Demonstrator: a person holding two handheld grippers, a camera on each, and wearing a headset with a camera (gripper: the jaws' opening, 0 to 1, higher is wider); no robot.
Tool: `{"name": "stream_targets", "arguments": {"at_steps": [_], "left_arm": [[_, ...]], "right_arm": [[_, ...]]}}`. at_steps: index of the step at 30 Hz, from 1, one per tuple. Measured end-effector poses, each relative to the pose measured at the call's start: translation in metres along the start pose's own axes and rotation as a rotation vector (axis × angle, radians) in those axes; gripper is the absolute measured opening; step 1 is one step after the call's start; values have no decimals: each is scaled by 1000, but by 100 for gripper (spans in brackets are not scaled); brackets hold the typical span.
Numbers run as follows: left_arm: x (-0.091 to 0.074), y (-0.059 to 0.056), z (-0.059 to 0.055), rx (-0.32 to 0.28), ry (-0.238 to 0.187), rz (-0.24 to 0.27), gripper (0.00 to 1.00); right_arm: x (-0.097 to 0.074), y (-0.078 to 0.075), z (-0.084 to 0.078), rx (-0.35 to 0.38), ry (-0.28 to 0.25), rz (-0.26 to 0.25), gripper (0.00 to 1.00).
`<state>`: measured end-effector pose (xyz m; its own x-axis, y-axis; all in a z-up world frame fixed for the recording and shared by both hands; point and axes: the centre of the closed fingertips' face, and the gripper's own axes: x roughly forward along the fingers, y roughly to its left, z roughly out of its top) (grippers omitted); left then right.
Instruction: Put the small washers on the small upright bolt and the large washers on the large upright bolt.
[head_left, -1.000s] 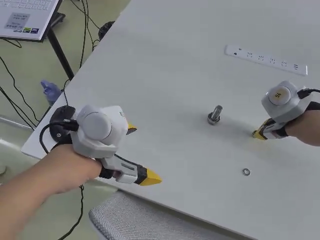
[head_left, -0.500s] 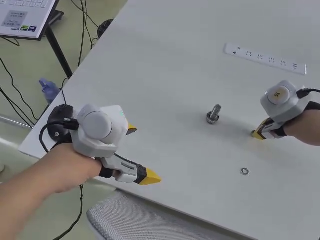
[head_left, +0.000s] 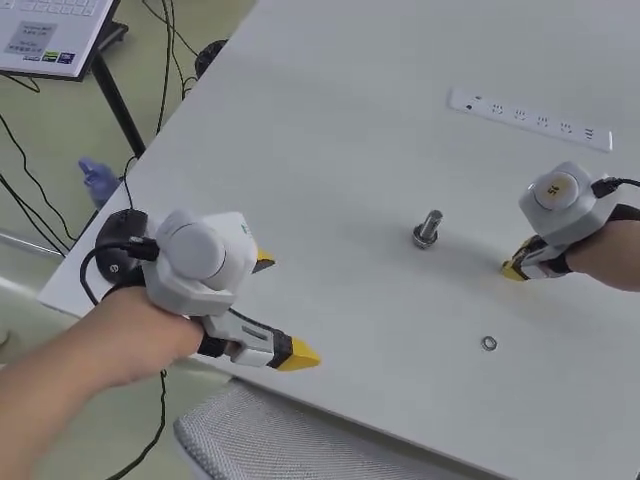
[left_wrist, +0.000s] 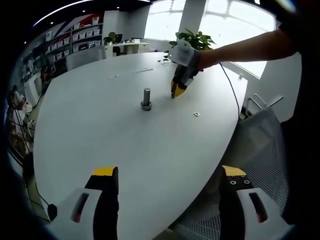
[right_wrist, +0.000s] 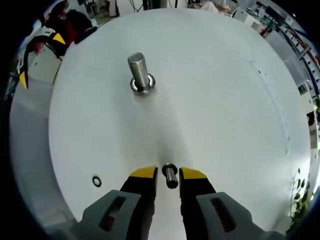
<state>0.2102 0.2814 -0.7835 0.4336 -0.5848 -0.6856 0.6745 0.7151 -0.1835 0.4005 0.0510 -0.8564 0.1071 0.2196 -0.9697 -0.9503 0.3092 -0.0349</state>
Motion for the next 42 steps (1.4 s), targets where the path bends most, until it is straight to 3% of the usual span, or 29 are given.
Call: {"name": "stream_targets", "arguments": {"at_steps": [8,20,27,29,36,42], "left_arm": [[-1,-1,0,1,-4,1,83],[-6,-2,7,13,-26,11,85],[-9,1,13,27,-46,36,92],[-9,6,16,32,-59,69,99],[-10,-1,20,38,-65,45,99],[-8,-7,14,42,-42,30,99]], "right_arm": [[-4,1,-2,-25,7,7,26],[-21,1,4,-30,-18,-2,28],[-37,2,13,-37,-48,-18,28],[-42,3,16,-37,-58,-21,28],[-51,6,13,-32,-56,-23,29],[-58,13,9,-35,-58,-31,32]]}}
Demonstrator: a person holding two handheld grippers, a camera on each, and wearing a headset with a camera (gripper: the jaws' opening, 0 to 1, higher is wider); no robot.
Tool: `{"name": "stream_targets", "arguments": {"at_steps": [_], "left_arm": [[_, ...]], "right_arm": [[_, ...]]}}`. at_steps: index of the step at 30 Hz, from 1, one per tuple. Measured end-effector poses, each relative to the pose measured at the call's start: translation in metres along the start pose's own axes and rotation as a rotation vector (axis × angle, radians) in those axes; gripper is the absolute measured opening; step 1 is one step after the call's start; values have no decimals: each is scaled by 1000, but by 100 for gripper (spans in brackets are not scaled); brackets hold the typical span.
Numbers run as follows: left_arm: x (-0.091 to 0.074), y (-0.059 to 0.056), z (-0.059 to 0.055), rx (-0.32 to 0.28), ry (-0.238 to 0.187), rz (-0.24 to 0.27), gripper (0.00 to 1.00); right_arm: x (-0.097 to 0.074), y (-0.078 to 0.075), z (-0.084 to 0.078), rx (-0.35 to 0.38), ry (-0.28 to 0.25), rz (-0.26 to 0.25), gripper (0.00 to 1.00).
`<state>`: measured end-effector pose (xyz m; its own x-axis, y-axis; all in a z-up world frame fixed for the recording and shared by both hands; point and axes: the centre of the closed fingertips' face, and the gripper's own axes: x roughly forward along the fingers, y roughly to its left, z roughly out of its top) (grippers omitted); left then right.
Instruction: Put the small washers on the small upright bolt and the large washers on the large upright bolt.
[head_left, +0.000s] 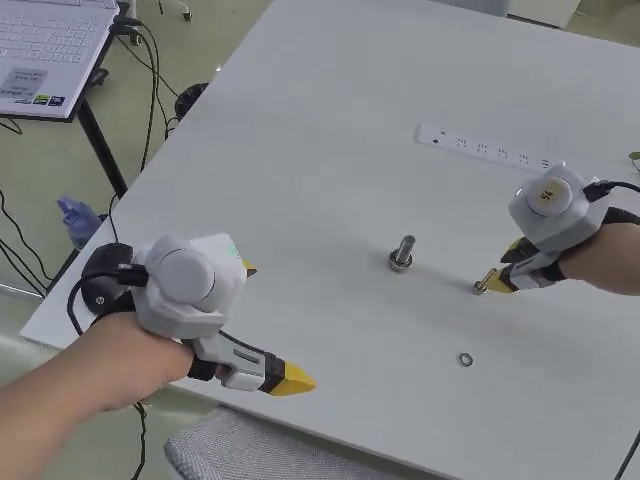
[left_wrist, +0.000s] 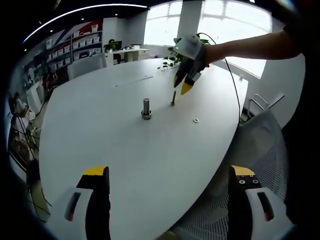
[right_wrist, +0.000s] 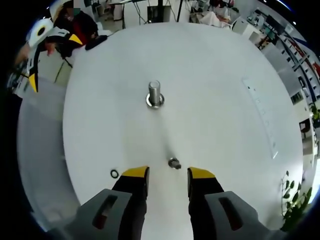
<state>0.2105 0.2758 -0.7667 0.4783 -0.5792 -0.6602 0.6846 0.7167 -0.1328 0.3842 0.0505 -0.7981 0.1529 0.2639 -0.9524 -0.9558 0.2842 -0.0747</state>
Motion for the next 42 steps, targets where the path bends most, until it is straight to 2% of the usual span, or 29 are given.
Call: {"name": "stream_targets", "arguments": {"at_steps": [8,12,17,25,30,35,42], "left_arm": [[1,-6,-2,8,2,-13,99],[3,-6,-3,15,8,-16,98],[3,-9,2,19,-7,-24,98],[4,-10,2,35,-6,-38,96],[4,-9,2,38,-6,-44,95],[5,-8,-5,53,11,-53,94],[1,-5,-4,58,9,-59,94]], "right_arm": [[-7,13,-6,19,-24,-6,32],[-9,24,-16,6,-14,2,32],[-9,41,-23,12,-22,28,35],[-5,67,-31,8,0,56,34],[-2,82,-29,14,-9,69,35],[5,90,-30,23,-10,77,35],[15,96,-33,22,2,83,35]]}}
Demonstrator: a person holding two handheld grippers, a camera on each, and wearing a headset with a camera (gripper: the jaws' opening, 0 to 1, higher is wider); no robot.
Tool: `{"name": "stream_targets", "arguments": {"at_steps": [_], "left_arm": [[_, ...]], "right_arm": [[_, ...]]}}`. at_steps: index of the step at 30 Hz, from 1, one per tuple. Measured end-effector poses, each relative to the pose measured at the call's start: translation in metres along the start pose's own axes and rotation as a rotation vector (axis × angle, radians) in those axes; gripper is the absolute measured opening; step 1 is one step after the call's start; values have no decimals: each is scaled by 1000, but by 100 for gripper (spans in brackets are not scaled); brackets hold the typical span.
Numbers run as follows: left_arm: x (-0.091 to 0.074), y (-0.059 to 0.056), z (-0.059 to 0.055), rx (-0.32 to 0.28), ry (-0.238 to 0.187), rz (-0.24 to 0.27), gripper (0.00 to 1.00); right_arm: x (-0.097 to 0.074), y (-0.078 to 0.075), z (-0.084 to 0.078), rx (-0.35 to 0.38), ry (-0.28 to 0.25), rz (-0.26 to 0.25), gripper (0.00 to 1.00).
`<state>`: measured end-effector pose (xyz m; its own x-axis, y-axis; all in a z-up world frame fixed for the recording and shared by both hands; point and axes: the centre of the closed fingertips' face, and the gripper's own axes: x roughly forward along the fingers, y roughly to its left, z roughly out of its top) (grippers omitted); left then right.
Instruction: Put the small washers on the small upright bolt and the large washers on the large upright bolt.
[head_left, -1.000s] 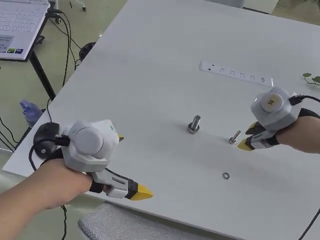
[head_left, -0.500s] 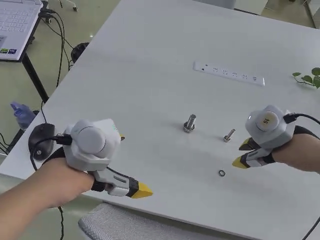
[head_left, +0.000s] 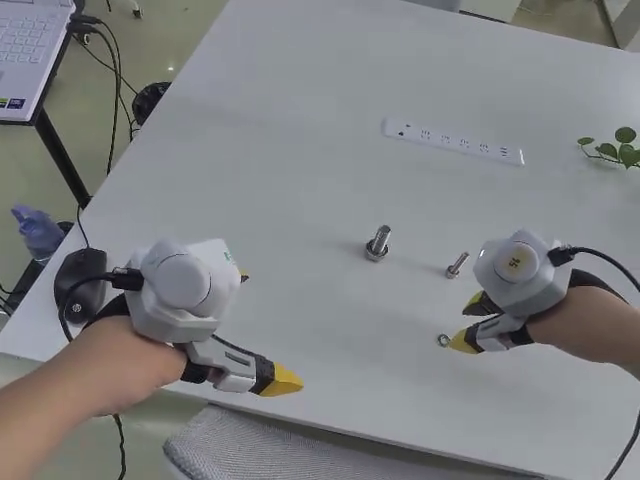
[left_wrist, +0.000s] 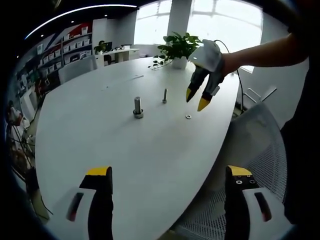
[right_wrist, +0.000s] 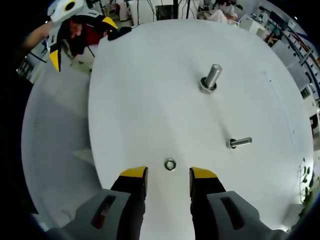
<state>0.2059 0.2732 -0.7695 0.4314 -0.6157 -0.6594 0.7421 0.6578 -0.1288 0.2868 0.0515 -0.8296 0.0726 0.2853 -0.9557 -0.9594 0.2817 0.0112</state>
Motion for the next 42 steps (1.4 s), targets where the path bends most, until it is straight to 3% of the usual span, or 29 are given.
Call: {"name": "stream_targets", "arguments": {"at_steps": [6,9,25,34,42], "left_arm": [[-2,-1,5,12,-13,-7,91],[1,-1,4,26,2,-13,91],[-2,0,11,39,1,-41,90],[-3,-1,8,48,17,-48,88],[-5,-2,4,45,17,-47,87]], "right_arm": [[14,-4,-6,2,-9,-9,35],[17,-3,-4,7,-23,-11,35],[43,-6,-18,11,23,-41,32],[44,-6,-16,48,5,-37,29],[44,-2,-16,33,11,-33,27]]}}
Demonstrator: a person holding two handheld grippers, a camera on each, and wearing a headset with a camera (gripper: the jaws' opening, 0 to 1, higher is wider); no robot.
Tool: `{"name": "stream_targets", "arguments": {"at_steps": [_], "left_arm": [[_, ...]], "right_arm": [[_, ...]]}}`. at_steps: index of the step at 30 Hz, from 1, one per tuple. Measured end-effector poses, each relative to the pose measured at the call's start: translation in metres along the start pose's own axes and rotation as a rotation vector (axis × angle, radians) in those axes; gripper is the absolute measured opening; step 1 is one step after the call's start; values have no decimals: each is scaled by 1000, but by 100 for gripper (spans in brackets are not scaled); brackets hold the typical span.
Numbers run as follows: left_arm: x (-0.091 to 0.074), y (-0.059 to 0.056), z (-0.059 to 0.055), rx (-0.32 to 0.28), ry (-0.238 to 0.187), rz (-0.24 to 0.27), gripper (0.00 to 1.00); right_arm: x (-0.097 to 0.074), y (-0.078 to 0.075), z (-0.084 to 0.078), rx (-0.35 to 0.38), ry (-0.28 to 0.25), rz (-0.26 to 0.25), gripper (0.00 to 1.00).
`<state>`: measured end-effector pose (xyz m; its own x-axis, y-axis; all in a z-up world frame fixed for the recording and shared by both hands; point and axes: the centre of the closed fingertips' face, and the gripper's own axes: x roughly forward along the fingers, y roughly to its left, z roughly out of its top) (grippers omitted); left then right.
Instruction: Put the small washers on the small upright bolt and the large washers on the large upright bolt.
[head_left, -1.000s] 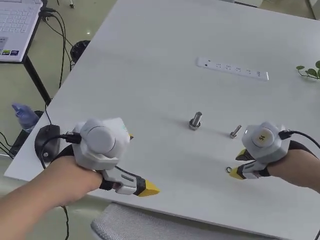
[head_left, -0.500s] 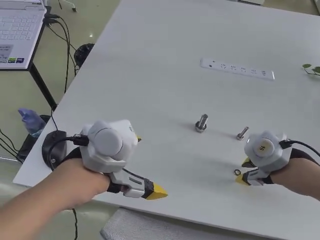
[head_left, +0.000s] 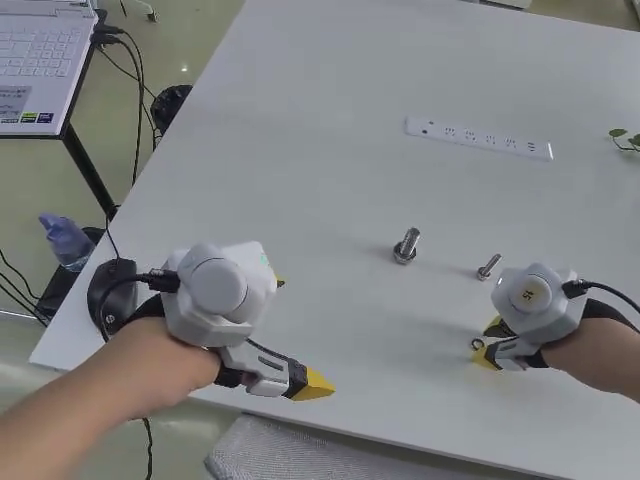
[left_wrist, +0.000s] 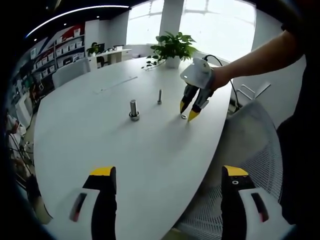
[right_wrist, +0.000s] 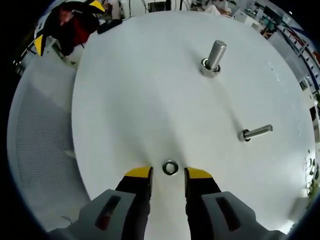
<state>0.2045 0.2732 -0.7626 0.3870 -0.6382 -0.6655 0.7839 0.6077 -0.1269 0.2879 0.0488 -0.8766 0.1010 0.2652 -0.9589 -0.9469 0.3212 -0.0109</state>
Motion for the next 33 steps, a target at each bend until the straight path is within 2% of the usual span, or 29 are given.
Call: {"name": "stream_targets", "arguments": {"at_steps": [2,8,12,18,24,29,33], "left_arm": [[0,0,-1,-4,0,1,86],[-2,-1,-6,-8,9,0,85],[-2,0,-9,-13,17,1,82],[0,-1,-6,-31,9,11,83],[2,-3,-2,-21,7,20,82],[4,-2,0,-28,2,38,82],[5,-2,1,-39,1,66,82]], "right_arm": [[0,3,1,-18,6,2,24],[0,0,0,-9,26,-8,16],[1,-1,0,-20,46,-7,15],[1,-3,1,-24,95,-5,15],[1,-2,1,-44,127,-3,13],[1,-2,1,-50,131,9,13],[0,-2,0,-58,102,19,12]]}}
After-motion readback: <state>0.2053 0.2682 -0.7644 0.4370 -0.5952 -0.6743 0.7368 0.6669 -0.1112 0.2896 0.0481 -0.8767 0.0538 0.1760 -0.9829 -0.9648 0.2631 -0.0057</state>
